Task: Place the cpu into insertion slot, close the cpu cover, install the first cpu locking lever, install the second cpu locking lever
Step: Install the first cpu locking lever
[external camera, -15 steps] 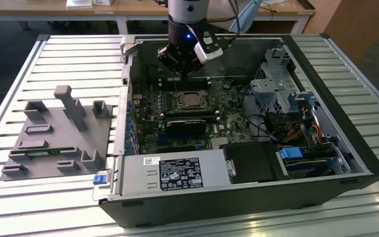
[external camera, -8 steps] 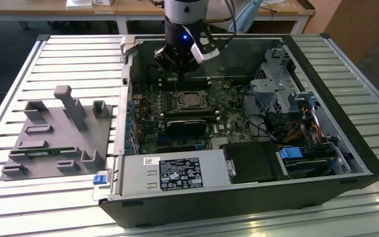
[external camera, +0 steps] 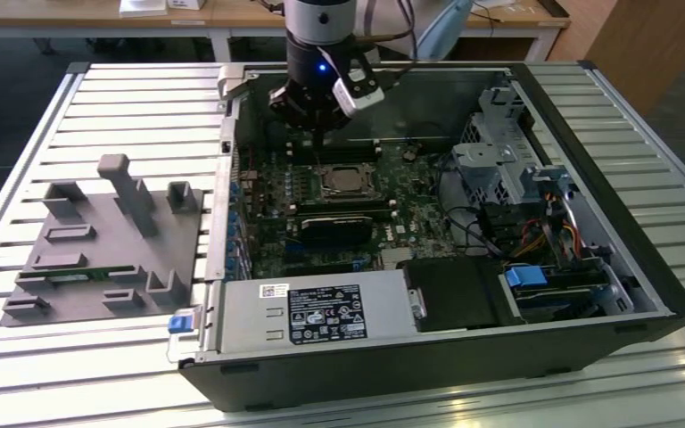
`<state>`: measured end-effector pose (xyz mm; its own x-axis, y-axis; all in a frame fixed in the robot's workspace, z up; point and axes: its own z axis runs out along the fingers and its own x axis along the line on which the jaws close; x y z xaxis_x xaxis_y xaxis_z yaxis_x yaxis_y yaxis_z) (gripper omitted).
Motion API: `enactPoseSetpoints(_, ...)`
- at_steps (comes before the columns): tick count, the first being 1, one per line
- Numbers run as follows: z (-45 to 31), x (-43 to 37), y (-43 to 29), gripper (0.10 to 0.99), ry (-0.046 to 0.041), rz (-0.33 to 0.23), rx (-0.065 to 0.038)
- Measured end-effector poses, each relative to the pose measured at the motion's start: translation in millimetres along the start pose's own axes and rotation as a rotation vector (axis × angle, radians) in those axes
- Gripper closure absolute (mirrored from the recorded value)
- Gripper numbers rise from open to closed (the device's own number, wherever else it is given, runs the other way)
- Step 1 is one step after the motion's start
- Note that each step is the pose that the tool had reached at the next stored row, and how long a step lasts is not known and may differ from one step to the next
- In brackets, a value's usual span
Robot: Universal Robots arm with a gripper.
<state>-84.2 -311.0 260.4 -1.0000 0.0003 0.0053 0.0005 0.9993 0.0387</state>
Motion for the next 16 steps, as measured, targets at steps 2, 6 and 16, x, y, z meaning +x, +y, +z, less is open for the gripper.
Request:
enactPoseSetpoints(2,0.8,3.0,0.9,0.980,0.0000,0.000,0.000)
enactPoseSetpoints(6,2.2,7.8,2.9,0.980,0.0001,0.000,0.000)
enactPoseSetpoints(16,4.3,16.6,9.4,0.980,0.0001,0.000,0.000)
